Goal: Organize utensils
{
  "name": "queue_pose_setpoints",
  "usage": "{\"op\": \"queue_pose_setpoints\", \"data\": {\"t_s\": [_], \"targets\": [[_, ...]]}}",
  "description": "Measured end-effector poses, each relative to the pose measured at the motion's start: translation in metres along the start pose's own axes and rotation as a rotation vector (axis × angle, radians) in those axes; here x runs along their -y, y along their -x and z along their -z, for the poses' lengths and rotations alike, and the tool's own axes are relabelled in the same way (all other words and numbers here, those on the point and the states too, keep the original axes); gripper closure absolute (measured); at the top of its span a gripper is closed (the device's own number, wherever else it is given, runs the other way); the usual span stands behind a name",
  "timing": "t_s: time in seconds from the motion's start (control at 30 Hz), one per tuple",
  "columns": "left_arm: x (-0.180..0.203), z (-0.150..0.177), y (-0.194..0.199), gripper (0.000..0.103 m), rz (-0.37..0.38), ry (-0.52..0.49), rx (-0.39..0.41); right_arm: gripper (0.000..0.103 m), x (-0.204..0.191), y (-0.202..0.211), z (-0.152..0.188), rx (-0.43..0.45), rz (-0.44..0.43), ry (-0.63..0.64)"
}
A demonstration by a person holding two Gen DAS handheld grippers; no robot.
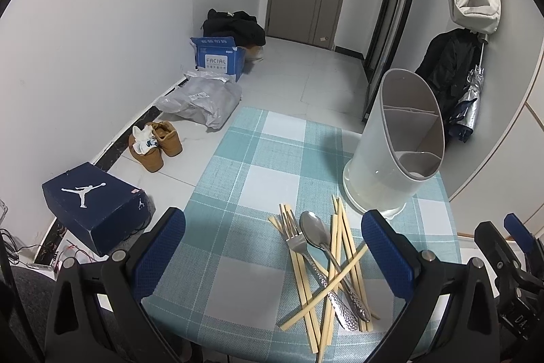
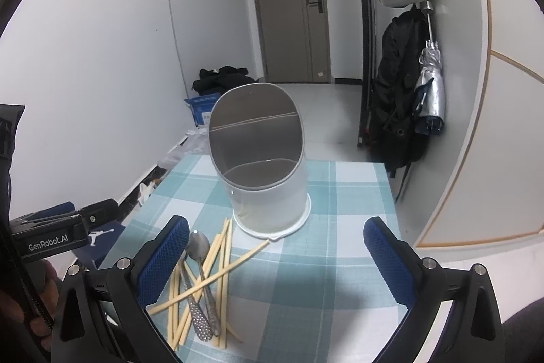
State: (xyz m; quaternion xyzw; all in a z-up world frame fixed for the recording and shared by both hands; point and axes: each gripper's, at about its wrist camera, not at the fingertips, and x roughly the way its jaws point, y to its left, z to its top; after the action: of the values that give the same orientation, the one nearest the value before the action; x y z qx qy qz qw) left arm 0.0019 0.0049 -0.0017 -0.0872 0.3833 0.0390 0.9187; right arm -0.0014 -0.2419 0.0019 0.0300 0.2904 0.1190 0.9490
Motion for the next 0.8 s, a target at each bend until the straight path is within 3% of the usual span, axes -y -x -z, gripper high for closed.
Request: {"op": "queue_pose_setpoints", "data": {"t_s": [0.8], "targets": [[0.0032,0.0024,-0.0005,0.001,0.002,-0.006,-0.013,0.0,0.0031,-0.0043,0.0013,-0.014,0.02,-0.024]]}}
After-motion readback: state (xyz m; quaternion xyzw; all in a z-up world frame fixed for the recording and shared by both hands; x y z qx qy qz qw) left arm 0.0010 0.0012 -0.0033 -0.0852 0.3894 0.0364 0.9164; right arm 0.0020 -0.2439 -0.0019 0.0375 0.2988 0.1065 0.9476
